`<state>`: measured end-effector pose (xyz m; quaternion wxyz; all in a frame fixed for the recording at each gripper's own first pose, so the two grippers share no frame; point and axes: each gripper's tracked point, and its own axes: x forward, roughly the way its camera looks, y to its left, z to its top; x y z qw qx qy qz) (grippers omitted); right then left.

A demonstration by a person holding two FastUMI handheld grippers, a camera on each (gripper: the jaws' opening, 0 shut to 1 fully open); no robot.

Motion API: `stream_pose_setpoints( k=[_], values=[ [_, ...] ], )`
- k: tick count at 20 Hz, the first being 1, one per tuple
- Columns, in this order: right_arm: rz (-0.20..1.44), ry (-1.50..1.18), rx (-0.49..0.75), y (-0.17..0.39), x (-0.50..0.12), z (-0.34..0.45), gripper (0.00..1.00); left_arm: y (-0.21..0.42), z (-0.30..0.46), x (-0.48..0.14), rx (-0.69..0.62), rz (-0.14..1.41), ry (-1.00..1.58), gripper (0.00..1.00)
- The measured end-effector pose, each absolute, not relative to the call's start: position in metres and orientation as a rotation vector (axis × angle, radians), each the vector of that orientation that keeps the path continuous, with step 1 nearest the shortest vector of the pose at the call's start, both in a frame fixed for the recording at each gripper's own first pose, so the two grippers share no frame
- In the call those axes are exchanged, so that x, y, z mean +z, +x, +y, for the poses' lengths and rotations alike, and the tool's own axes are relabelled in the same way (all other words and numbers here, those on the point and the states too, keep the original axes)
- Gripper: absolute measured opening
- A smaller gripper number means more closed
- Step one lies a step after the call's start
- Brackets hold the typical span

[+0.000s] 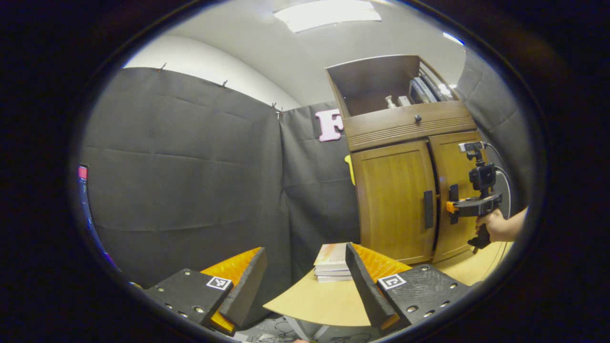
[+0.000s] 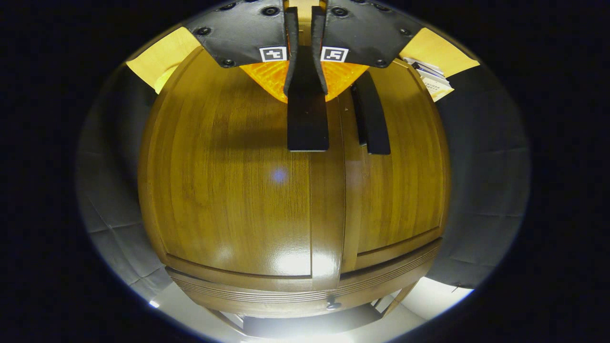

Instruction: Open the right door of the double-door shoe cabinet with the right hand, and open the left door with the left hand.

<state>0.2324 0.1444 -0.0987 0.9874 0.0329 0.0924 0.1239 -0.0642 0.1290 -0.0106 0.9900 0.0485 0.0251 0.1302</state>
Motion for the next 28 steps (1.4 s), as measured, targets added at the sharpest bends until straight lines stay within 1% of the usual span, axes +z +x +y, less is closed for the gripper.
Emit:
stream_pose_setpoints(
  k=[1, 2, 4, 7, 8, 9, 14, 15, 17, 19, 23, 24, 28],
  values=[
    [0.186, 0.07, 0.256, 0.229, -0.097, 0.143, 0.1, -0.065, 0.128, -0.01, 0.247, 0.049, 0.093, 0.95],
    [0.185, 0.073, 0.261, 0.223, -0.097, 0.141, 0.12, -0.065, 0.127, -0.011, 0.23, 0.048, 0.089, 0.95],
    [0.186, 0.078, 0.272, 0.21, -0.096, 0.136, 0.1, -0.065, 0.125, -0.011, 0.201, 0.042, 0.081, 0.95],
    [0.191, 0.074, 0.281, 0.195, -0.094, 0.131, 0.1, -0.062, 0.121, -0.012, 0.153, 0.039, 0.068, 0.95],
    [0.19, 0.073, 0.284, 0.191, -0.094, 0.131, 0.12, -0.062, 0.12, -0.011, 0.137, 0.039, 0.064, 0.96],
    [0.19, 0.071, 0.288, 0.189, -0.093, 0.13, 0.1, -0.062, 0.119, -0.011, 0.122, 0.039, 0.06, 0.96],
    [0.196, 0.082, 0.298, 0.167, -0.093, 0.118, 0.1, -0.056, 0.114, -0.012, 0.062, 0.032, 0.05, 0.95],
    [0.198, 0.083, 0.302, 0.164, -0.093, 0.115, 0.12, -0.055, 0.113, -0.011, 0.051, 0.031, 0.048, 0.95],
    [0.201, 0.084, 0.306, 0.157, -0.093, 0.111, 0.1, -0.055, 0.109, -0.01, 0.028, 0.028, 0.043, 0.95],
    [0.202, 0.086, 0.309, 0.15, -0.096, 0.104, 0.12, -0.055, 0.106, -0.008, 0.0, 0.024, 0.04, 0.95],
    [0.202, 0.082, 0.313, 0.134, -0.096, 0.09, 0.1, -0.054, 0.099, -0.006, -0.058, 0.019, 0.035, 0.95],
    [0.202, 0.082, 0.315, 0.131, -0.096, 0.088, 0.12, -0.054, 0.098, -0.006, -0.071, 0.019, 0.034, 0.95],
    [0.203, 0.084, 0.316, 0.121, -0.095, 0.075, 0.12, -0.055, 0.094, -0.002, -0.111, 0.016, 0.033, 0.95]
  ],
)
